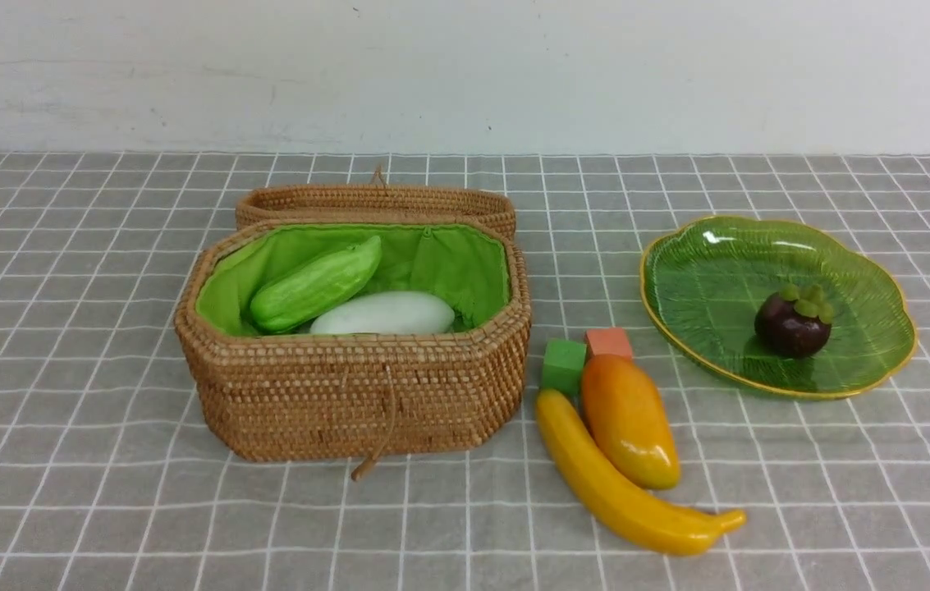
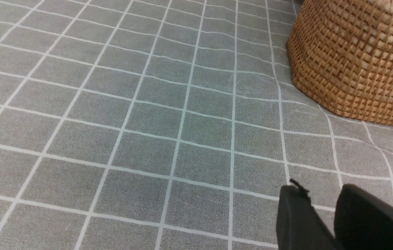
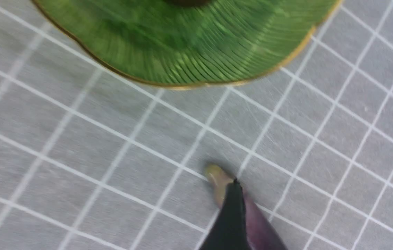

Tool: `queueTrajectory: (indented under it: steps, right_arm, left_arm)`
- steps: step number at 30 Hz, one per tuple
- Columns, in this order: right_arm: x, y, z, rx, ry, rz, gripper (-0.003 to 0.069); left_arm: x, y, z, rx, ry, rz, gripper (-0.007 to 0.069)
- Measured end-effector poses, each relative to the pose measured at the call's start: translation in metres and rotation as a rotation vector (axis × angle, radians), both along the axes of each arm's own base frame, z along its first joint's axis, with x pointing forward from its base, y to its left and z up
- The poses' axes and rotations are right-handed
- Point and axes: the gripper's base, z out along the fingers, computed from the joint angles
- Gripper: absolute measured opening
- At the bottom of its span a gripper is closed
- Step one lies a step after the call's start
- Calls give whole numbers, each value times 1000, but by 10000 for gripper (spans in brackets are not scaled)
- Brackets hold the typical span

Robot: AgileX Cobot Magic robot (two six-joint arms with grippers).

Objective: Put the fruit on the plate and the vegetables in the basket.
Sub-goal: Grab an eggplant with your right arm and place it in the basket on the left.

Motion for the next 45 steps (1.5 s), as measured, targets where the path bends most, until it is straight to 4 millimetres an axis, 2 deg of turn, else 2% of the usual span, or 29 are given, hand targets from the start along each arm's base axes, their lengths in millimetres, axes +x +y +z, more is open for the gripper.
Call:
queueTrajectory:
  steps: [1, 2, 6, 11, 14, 16, 19, 22, 25, 27, 30, 31, 32, 33, 35, 36, 38, 41, 42, 43, 45]
  right_arm:
    - [-1, -4, -4, -1, 10, -5, 600]
    - [-3, -17, -22, -24, 50, 23, 591]
    - [-6, -40, -58, -29, 163, 69, 580]
    - [-12, -76, -103, 1, 295, 33, 574]
    - [-13, -84, -125, 13, 358, 29, 543]
    - [-12, -84, -128, 24, 374, 29, 496]
    - [-12, -83, -128, 41, 379, 25, 394]
    - [-10, -83, -127, 55, 378, 17, 396]
    - [1, -84, -117, 94, 323, -34, 398]
    - [16, -81, -90, 174, 191, -106, 398]
    - [35, -65, -31, 318, -48, -140, 398]
    - [44, -49, 1, 396, -158, -115, 398]
    - [46, -44, 6, 429, -180, -110, 398]
    - [53, -18, 40, 530, -287, -48, 398]
    - [61, 25, 72, 663, -374, 59, 398]
    - [64, 58, 90, 785, -420, 130, 398]
    - [66, 121, 107, 949, -451, 252, 398]
    - [67, 198, 104, 1046, -472, 388, 398]
    - [66, 208, 104, 1049, -473, 403, 398]
    - [65, 248, 93, 1046, -484, 474, 398]
    - [64, 289, 74, 1000, -503, 533, 398]
  left_arm:
    - [0, 0, 0, 0, 0, 0, 173]
    - [0, 0, 0, 0, 0, 0, 175]
    - [0, 0, 0, 0, 0, 0, 179]
    - [0, 0, 0, 0, 0, 0, 185]
    - [0, 0, 0, 0, 0, 0, 186]
    - [0, 0, 0, 0, 0, 0, 186]
    - [0, 0, 0, 0, 0, 0, 186]
    - [0, 0, 0, 0, 0, 0, 186]
    - [0, 0, 0, 0, 0, 0, 189]
    - [0, 0, 0, 0, 0, 0, 193]
    - [0, 0, 0, 0, 0, 0, 197]
    - [0, 0, 0, 0, 0, 0, 197]
    - [0, 0, 0, 0, 0, 0, 198]
    - [0, 0, 0, 0, 0, 0, 200]
    - [0, 0, 0, 0, 0, 0, 202]
    - [0, 0, 0, 0, 0, 0, 203]
    - [0, 0, 0, 0, 0, 0, 204]
    - [0, 0, 0, 0, 0, 0, 205]
    - [0, 0, 0, 0, 0, 0, 206]
    - [0, 0, 0, 0, 0, 0, 207]
    - [0, 0, 0, 0, 0, 0, 209]
